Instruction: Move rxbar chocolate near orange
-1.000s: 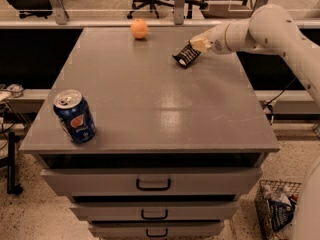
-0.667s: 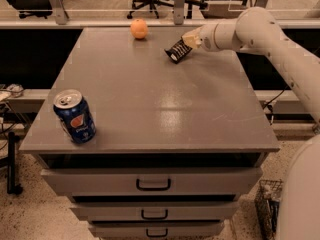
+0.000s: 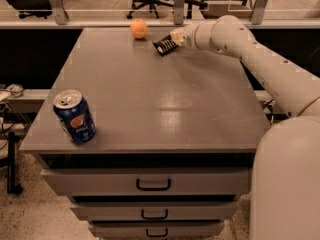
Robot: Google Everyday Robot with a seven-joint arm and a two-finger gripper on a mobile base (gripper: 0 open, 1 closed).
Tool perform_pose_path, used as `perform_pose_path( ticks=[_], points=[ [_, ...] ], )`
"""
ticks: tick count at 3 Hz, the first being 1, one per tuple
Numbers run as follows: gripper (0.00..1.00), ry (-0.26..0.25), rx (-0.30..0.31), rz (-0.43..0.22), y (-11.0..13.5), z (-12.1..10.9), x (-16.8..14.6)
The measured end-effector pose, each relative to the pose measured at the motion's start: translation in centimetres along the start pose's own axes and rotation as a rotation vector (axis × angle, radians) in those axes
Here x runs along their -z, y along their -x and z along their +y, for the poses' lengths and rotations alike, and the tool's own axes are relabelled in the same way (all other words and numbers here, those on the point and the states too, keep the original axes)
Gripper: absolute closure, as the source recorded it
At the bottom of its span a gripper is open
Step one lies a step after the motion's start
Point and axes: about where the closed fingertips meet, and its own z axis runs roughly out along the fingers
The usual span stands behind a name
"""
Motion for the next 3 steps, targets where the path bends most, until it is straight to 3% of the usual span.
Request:
perform_pose_path(
  ticks=[3],
  points=[
    [1.0,-0.131,-0.064,-0.004,1.4,0.1,-4.5]
  ],
)
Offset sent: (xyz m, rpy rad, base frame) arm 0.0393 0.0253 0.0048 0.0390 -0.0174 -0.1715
